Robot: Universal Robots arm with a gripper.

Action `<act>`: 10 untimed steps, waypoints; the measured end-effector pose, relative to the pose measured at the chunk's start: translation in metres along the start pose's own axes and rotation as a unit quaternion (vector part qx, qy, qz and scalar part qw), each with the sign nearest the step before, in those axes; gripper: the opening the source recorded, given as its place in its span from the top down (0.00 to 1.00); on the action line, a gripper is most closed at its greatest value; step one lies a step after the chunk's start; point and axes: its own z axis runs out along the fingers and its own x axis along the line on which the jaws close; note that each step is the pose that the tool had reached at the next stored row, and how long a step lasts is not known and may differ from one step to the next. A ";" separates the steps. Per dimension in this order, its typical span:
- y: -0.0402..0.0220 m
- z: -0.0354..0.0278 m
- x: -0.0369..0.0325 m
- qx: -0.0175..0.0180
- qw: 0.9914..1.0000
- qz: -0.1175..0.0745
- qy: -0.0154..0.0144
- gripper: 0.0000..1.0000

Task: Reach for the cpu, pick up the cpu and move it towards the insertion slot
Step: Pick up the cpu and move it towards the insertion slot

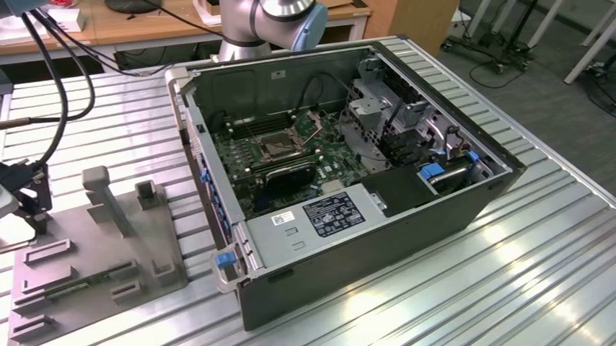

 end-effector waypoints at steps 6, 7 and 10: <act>0.0001 -0.0024 -0.0002 0.000 1.000 0.000 0.000 0.45; 0.0000 -0.0025 -0.0007 0.000 1.000 0.000 0.000 0.45; 0.0001 -0.0024 -0.0026 0.000 1.000 0.000 0.000 0.45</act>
